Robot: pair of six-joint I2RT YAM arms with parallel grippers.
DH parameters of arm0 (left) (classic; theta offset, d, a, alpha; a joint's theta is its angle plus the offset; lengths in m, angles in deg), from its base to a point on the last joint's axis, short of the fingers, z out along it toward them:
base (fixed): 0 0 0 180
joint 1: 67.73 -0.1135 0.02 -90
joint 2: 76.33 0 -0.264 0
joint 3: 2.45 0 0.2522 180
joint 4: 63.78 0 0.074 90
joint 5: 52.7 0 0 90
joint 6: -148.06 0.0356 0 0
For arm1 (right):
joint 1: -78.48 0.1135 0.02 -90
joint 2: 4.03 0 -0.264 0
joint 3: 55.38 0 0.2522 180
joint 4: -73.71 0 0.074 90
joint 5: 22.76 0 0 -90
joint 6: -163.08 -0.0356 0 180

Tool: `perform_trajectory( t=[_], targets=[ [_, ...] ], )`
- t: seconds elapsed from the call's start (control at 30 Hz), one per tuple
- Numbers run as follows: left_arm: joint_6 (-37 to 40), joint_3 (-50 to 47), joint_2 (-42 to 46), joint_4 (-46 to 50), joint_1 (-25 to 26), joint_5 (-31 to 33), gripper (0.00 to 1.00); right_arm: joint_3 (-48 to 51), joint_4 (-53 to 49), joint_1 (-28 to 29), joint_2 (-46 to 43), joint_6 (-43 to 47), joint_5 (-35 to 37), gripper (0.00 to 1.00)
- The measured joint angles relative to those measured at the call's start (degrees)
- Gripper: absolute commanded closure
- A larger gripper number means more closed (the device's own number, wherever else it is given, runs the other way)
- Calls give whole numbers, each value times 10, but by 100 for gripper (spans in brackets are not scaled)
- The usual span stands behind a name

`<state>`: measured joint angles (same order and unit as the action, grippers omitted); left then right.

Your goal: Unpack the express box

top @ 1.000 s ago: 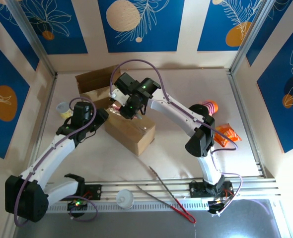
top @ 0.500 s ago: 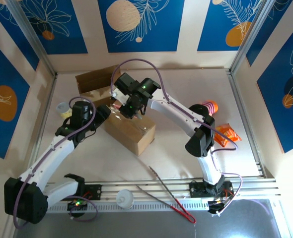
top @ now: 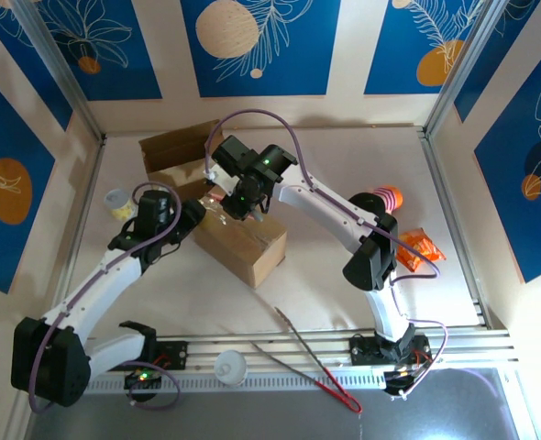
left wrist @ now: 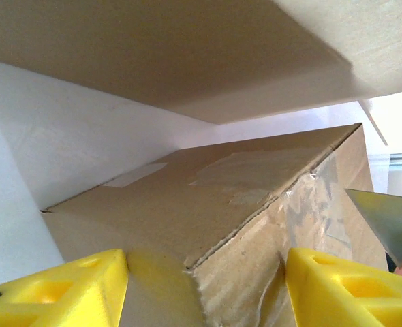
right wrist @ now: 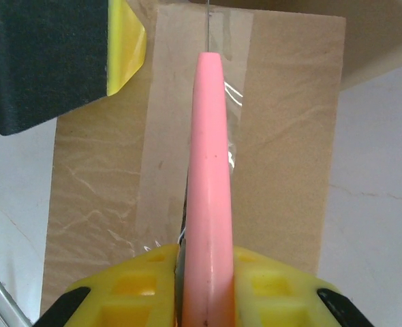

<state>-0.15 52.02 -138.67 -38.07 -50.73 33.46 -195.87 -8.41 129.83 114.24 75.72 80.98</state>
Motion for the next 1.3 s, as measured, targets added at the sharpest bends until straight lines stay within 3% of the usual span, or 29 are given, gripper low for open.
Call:
perform_trajectory(
  t=[1.3],
  targets=[
    [-16, -30, 8, -52, 0, -2, 41, -26, -7, 3, 30, -35, 11, 100]
  ],
)
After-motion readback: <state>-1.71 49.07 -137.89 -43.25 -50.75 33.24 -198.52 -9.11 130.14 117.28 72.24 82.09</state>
